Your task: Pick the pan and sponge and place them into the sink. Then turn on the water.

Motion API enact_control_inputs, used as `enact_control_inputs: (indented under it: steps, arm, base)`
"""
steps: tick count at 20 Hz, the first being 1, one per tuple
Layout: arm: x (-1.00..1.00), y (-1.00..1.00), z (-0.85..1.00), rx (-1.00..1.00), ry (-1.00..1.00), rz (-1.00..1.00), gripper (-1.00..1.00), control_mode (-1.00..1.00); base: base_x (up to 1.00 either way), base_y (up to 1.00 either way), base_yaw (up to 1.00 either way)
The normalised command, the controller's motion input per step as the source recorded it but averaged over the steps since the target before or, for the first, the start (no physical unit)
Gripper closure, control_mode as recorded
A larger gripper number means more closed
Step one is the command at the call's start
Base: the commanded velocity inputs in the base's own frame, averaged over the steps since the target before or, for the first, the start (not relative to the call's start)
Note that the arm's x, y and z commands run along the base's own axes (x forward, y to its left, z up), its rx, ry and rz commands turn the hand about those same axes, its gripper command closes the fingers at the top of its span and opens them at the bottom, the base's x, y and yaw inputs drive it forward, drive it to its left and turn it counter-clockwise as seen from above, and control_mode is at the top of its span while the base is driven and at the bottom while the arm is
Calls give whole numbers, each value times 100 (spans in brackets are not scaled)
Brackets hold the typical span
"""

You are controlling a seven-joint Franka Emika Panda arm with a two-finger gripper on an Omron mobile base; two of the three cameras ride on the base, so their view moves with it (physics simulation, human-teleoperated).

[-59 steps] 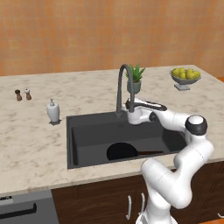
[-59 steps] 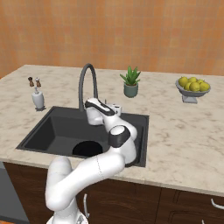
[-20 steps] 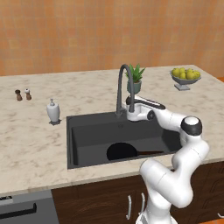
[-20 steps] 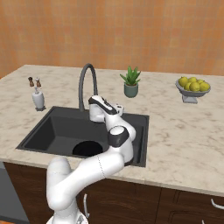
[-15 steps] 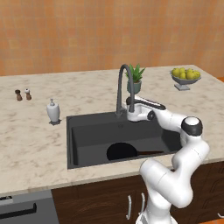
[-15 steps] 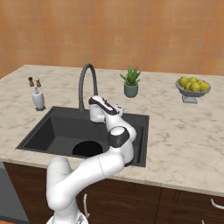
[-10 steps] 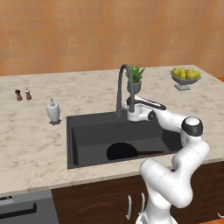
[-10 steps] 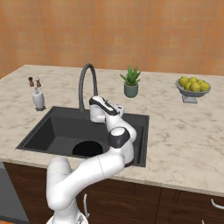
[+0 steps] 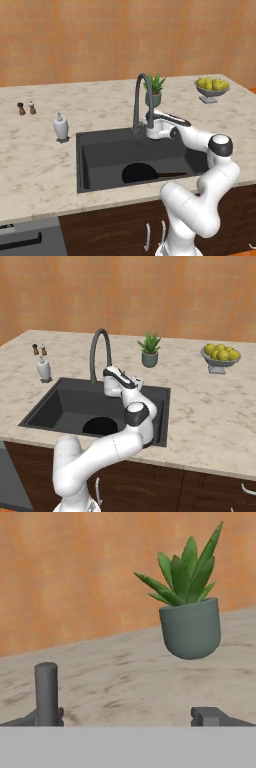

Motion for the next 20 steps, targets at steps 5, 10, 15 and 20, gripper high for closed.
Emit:
enact_control_inputs:
  steps: [5,10,15,20]
  arm:
    - [0,-89,0,8,0,0,-100,-100]
    - [0,-84,0,8,0,0,-100,-100]
    - [0,-87,0,10,0,0,-100,-100]
    - [0,-63,0,5,0,0,-100,-100]
  base:
    - [0,0,0]
    - [0,0,0]
    - [0,0,0]
    - [0,0,0]
